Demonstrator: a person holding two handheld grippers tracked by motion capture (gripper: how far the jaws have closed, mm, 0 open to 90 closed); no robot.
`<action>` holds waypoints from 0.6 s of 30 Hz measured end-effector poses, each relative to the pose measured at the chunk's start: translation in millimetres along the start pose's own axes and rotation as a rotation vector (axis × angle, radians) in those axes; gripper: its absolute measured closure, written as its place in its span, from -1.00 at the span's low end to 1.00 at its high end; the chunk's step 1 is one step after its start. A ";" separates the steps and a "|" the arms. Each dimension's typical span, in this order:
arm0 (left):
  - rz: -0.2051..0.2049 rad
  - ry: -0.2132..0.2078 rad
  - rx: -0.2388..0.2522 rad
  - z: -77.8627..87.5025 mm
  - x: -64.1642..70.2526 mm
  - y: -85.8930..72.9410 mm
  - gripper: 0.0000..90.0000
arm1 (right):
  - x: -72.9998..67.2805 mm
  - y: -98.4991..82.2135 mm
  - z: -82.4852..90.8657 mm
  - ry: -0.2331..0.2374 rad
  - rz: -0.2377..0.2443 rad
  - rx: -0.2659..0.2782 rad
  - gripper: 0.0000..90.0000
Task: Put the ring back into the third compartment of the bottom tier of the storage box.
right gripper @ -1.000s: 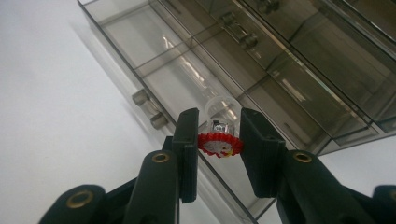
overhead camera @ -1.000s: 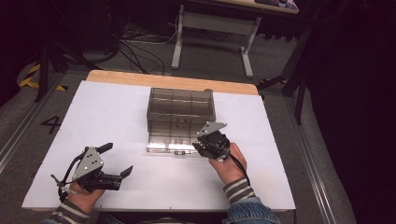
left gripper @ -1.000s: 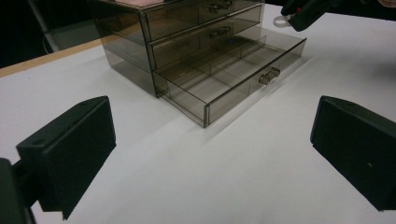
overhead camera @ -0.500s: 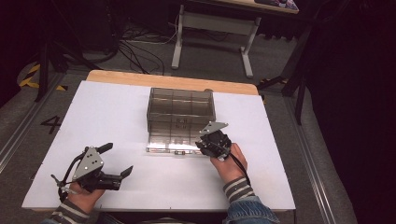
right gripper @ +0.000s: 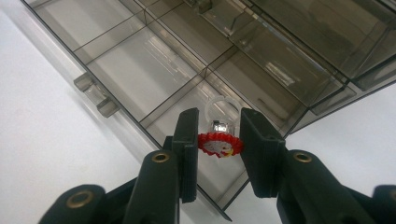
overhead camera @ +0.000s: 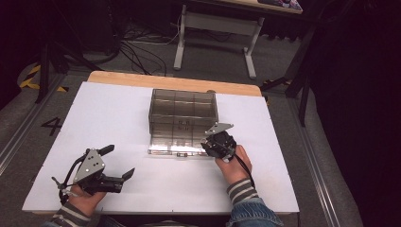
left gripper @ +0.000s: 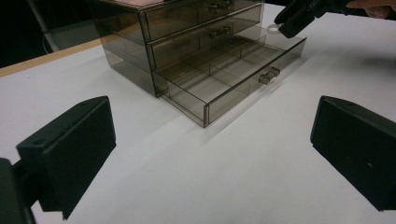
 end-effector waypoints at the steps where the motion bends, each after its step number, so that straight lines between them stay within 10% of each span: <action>1: -0.001 0.001 0.000 -0.1 -0.1 0.0 -0.98 | 0.1 -0.2 -0.1 0.000 -0.001 -0.003 0.53; 18: 0.000 0.003 -0.005 -1.3 -0.3 -0.3 -0.98 | -3.9 -1.4 -19.3 0.006 0.011 -0.046 0.52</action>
Point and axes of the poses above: each handheld gripper's, and its own axes: z roughly backward along the jaws, y roughly out of its top, x roughly to its right, the point moved 2 cm from there along -z, roughly forward along the jaws, and after that the axes turned 12 degrees about -y, right-handed, at the moved point
